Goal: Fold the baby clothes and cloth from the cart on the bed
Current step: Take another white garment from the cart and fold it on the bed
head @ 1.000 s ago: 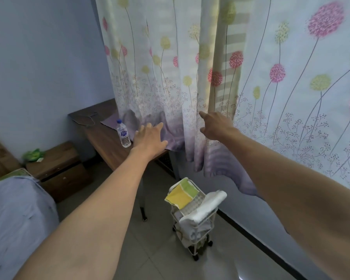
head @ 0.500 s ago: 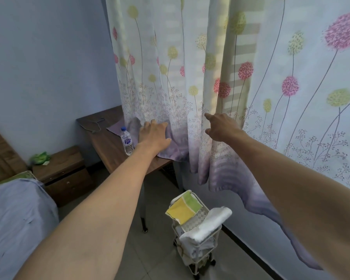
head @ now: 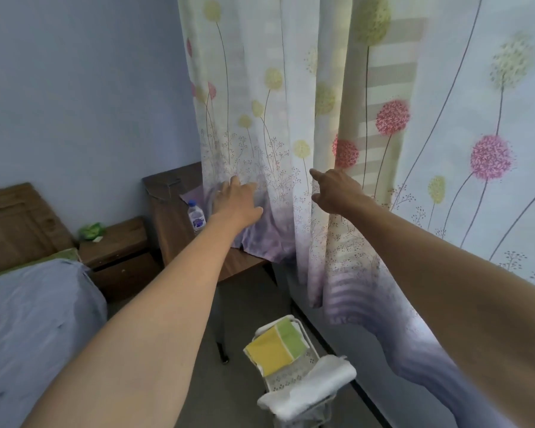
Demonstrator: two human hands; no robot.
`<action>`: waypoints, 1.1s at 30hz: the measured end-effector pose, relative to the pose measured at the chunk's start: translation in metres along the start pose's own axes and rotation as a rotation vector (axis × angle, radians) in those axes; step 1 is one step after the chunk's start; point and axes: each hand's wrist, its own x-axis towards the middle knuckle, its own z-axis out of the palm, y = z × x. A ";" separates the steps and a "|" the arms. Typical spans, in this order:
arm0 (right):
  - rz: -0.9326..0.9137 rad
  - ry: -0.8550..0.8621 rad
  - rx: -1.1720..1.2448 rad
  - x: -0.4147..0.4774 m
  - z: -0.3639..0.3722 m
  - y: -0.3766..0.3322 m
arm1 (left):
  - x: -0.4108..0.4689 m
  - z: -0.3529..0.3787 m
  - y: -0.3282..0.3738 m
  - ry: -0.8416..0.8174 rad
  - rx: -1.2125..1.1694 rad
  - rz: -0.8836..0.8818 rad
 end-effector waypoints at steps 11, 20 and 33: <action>-0.144 -0.143 -0.007 0.039 0.084 0.023 | -0.012 0.094 0.010 -0.151 -0.093 -0.170; -0.183 -0.352 -0.001 0.035 0.169 0.026 | -0.031 0.182 -0.009 -0.332 -0.096 -0.320; -0.183 -0.691 -0.010 -0.047 0.336 0.048 | -0.099 0.348 -0.004 -0.642 -0.236 -0.387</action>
